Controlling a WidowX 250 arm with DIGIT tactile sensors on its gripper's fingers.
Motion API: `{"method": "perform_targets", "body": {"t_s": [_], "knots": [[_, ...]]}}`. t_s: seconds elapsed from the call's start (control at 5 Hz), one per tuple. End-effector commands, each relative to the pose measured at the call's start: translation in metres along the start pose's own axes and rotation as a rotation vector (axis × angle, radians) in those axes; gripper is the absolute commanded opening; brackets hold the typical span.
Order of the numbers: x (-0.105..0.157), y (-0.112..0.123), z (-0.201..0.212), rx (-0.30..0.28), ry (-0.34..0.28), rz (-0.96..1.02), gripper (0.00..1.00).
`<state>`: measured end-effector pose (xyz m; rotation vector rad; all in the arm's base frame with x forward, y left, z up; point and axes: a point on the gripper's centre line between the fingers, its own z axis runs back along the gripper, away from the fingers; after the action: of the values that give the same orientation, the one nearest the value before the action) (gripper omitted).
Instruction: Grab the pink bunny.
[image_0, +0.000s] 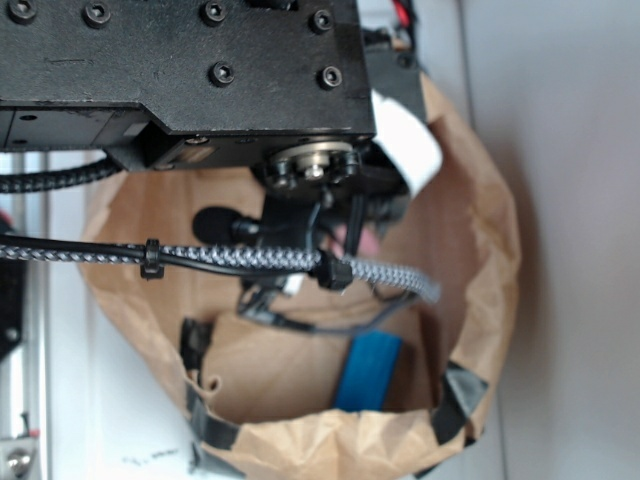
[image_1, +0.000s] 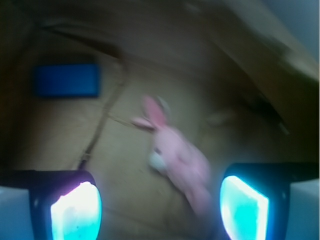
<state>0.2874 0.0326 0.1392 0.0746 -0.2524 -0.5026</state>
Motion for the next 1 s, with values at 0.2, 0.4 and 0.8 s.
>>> {"method": "perform_targets", "body": {"t_s": [0.2,0.4,0.8], "knots": [[0.009,0.007,-0.052,-0.013,0.077,-0.162,1.00],[0.006,0.006,-0.061,-0.008,0.099,-0.185,1.00],[-0.008,0.017,-0.069,0.053,0.126,-0.225,1.00]]}}
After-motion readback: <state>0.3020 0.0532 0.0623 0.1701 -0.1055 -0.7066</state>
